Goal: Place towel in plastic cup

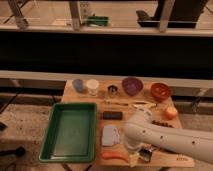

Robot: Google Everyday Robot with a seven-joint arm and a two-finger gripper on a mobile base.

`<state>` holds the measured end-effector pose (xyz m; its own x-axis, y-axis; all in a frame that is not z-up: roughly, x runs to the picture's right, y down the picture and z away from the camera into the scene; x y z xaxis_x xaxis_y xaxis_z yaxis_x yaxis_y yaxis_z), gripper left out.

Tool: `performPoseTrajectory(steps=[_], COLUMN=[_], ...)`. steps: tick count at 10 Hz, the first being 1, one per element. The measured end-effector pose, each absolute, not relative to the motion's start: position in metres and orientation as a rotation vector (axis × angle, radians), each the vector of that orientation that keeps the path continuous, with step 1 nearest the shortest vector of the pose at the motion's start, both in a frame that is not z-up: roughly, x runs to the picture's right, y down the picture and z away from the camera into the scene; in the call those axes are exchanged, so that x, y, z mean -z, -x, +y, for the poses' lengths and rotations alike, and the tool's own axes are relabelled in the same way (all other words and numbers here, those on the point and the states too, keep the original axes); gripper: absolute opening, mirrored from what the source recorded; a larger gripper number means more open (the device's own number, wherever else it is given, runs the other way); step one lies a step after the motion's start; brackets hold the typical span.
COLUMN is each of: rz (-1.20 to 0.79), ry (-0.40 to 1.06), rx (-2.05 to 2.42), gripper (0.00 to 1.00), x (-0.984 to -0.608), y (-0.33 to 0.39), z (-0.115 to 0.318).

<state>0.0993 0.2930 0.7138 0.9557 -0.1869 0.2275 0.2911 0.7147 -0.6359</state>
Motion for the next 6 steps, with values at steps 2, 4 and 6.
performPoseTrajectory(steps=[2,4,6], rz=[-0.159,-0.166,-0.167], ry=[0.722,0.710,0.696], rx=[0.313,0.350,0.376], gripper=[0.80,0.80,0.80], x=[-0.740,-0.768,-0.779], y=[-0.068,-0.052,-0.046], z=[0.278,0.268,0.262])
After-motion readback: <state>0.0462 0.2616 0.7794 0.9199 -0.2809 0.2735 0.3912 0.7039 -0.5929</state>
